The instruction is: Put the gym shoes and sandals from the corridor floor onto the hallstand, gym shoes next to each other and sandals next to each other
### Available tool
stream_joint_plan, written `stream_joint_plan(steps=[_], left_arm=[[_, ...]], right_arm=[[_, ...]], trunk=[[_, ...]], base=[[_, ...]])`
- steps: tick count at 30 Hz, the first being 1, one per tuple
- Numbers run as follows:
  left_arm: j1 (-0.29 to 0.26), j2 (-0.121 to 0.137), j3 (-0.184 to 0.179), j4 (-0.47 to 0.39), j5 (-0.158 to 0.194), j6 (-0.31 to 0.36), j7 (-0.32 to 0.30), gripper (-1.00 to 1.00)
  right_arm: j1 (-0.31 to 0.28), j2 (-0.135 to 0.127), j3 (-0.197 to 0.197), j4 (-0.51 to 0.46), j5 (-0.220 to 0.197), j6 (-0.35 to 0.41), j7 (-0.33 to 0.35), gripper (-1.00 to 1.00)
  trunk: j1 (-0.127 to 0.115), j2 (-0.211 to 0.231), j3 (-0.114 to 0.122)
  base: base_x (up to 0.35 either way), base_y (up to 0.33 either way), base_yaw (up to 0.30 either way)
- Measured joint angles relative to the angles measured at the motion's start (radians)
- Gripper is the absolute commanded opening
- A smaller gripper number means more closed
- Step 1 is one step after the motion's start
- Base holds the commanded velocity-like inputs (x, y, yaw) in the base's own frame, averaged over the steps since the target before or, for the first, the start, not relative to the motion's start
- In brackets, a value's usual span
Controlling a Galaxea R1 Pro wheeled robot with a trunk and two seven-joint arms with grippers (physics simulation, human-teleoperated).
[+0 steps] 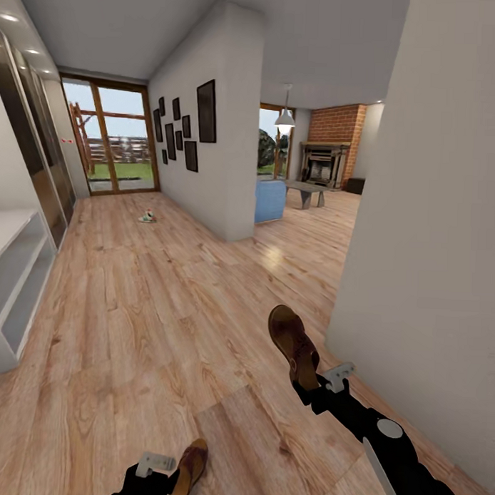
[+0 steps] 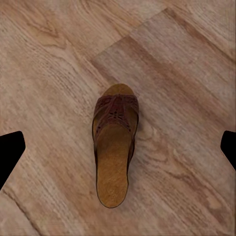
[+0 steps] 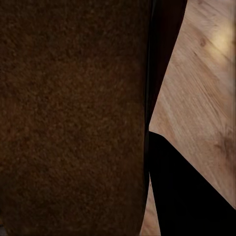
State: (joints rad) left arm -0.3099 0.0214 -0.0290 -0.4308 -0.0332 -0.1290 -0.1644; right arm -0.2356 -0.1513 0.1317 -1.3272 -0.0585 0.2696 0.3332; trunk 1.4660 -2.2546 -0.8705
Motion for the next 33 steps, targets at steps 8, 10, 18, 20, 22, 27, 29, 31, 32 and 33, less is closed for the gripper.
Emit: stream_joint_plan(steps=[8, 10, 18, 20, 22, 27, 29, 31, 32, 33], left_arm=[[-0.012, 0.002, 0.003, -0.011, 0.001, 0.004, 0.001, 1.0], [-0.055, -0.001, 0.004, -0.006, 0.001, 0.01, 0.003, 1.0], [-0.189, -0.011, 0.004, 0.007, 0.0, 0.101, 0.01, 1.0], [-0.197, -0.012, 0.003, 0.007, 0.0, 0.111, 0.01, 1.0], [-0.202, -0.011, 0.002, 0.008, 0.0, 0.116, 0.01, 1.0], [-0.201, -0.008, 0.0, 0.01, 0.0, 0.113, 0.01, 1.0], [-0.2, -0.007, 0.0, 0.01, 0.0, 0.113, 0.01, 1.0], [-0.198, -0.008, -0.001, 0.011, 0.0, 0.112, 0.01, 1.0], [-0.198, -0.008, -0.001, 0.01, 0.0, 0.112, 0.01, 1.0], [-0.198, -0.008, -0.001, 0.01, 0.0, 0.112, 0.01, 1.0]], right_arm=[[0.0, 0.0, -0.001, -0.001, -0.001, 0.002, -0.001, -1.0], [0.0, 0.0, -0.002, -0.001, -0.002, 0.002, -0.001, -1.0], [0.0, 0.0, -0.003, -0.001, -0.002, 0.003, -0.002, -1.0], [0.0, 0.0, -0.004, -0.001, -0.003, 0.003, -0.002, -1.0], [0.0, 0.0, -0.004, -0.002, -0.003, 0.003, -0.002, -1.0], [0.0, 0.0, -0.005, -0.003, -0.003, 0.003, -0.002, -1.0], [0.0, 0.0, -0.004, -0.003, -0.004, 0.003, -0.002, -1.0], [0.0, 0.0, -0.004, -0.003, -0.004, 0.003, -0.001, -1.0], [0.0, 0.0, -0.004, -0.004, -0.004, 0.003, -0.001, -1.0], [0.0, 0.0, -0.004, -0.004, -0.004, 0.003, -0.001, -1.0]], trunk=[[0.008, -0.014, -0.006], [0.015, -0.028, -0.012], [0.046, -0.084, -0.041], [0.054, -0.098, -0.05], [0.061, -0.112, -0.059], [0.08, -0.147, -0.083], [0.088, -0.161, -0.092], [0.096, -0.175, -0.102], [0.1, -0.182, -0.107], [0.103, -0.189, -0.111]], base=[[0.003, 0.0, -0.011], [0.0, 0.0, -0.001], [0.0, 0.0, 0.0], [0.0, 0.0, 0.0], [0.0, 0.0, 0.0], [0.0, 0.0, 0.0], [0.0, 0.0, 0.0], [0.0, 0.0, 0.0], [0.0, 0.0, 0.0], [0.0, 0.0, 0.0]])
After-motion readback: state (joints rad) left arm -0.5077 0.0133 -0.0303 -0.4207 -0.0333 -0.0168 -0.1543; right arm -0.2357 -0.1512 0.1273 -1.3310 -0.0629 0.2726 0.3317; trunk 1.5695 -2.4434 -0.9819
